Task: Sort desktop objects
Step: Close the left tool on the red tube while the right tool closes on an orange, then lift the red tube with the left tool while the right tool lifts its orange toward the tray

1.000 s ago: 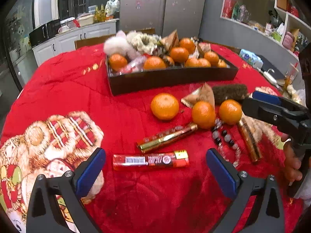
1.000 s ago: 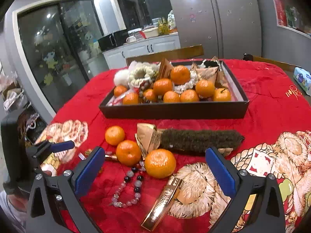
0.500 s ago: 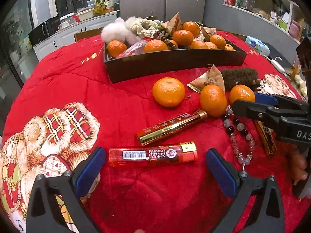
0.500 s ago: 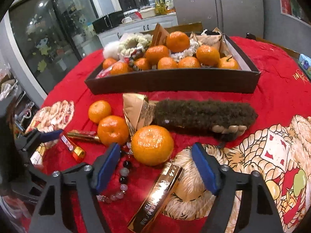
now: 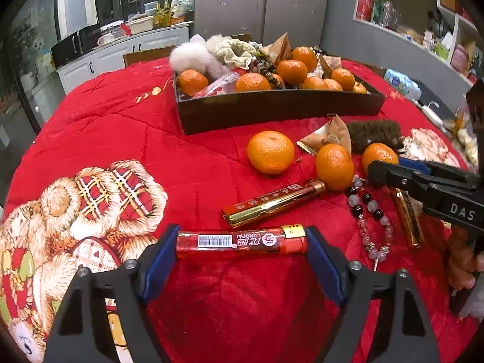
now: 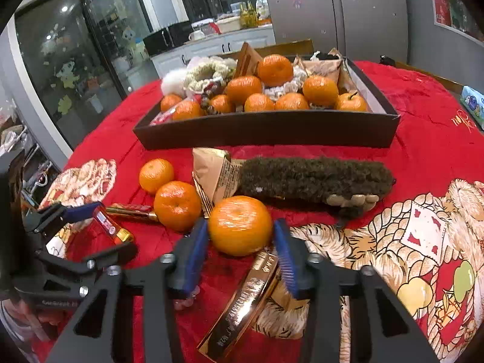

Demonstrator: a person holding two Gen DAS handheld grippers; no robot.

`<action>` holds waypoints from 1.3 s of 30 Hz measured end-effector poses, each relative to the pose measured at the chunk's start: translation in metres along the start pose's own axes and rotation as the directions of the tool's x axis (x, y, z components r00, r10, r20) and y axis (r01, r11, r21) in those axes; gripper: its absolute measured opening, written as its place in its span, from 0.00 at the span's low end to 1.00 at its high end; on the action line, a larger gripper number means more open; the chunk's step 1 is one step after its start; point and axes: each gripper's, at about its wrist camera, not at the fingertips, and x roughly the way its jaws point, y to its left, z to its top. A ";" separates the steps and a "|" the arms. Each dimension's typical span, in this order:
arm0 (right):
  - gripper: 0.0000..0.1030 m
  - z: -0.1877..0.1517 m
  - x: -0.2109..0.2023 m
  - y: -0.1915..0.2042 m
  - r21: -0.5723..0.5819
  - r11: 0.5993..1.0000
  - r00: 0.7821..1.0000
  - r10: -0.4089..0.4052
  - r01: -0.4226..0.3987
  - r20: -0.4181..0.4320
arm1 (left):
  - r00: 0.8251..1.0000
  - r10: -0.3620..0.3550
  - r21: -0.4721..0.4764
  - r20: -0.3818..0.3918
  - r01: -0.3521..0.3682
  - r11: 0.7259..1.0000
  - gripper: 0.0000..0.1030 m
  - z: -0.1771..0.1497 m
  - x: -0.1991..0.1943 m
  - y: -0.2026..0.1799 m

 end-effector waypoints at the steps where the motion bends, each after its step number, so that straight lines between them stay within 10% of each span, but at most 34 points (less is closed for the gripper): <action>1: 0.38 0.000 -0.002 -0.002 0.009 1.000 1.000 -0.005 0.005 0.006 | 1.000 -0.006 -0.004 0.002 0.006 1.000 0.81 0.000 -0.001 0.002; 39: 0.39 0.014 -0.030 -0.001 0.090 0.996 0.996 -0.018 0.010 0.084 | 0.983 -0.033 -0.031 0.182 0.040 0.999 0.81 0.008 -0.052 -0.020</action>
